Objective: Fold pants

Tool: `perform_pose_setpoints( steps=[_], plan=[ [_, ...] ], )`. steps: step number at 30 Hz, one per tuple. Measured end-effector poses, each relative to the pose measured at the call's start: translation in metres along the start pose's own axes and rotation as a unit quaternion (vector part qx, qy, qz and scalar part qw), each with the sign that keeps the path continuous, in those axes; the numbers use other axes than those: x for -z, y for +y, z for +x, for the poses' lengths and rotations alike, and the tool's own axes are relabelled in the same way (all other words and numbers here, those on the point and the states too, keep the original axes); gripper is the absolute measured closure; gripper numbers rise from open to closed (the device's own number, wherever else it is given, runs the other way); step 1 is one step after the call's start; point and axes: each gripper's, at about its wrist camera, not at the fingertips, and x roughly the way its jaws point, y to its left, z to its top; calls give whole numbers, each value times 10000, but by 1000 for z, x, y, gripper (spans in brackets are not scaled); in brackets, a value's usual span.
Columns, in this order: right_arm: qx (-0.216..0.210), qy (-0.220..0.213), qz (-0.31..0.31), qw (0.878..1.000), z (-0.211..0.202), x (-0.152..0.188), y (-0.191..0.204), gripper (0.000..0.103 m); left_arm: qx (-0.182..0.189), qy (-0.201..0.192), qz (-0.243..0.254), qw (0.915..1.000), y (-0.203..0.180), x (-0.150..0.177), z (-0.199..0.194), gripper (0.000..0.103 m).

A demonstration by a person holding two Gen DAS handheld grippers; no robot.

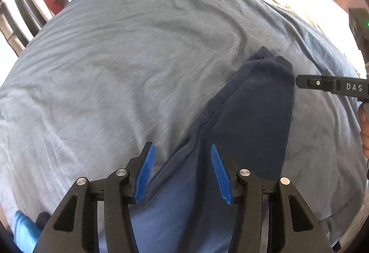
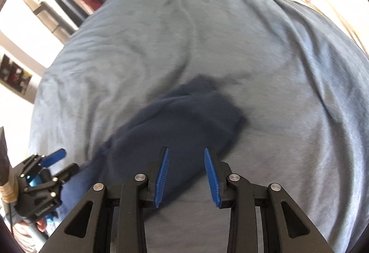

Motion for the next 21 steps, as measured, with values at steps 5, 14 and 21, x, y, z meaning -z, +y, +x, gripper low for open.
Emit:
perform_pose_setpoints(
  steps=[5, 14, 21],
  plan=[
    [-168, 88, -366, 9992, 5, 8, 35, 70, 83, 234, -82, 9997, 25, 20, 7, 53],
    [-265, 476, -779, 9955, 31, 31, 79, 70, 247, 603, -192, 9977, 48, 47, 46, 53],
    [-104, 598, -895, 9941, 42, 42, 95, 69, 192, 518, -731, 9958, 70, 63, 48, 47]
  ],
)
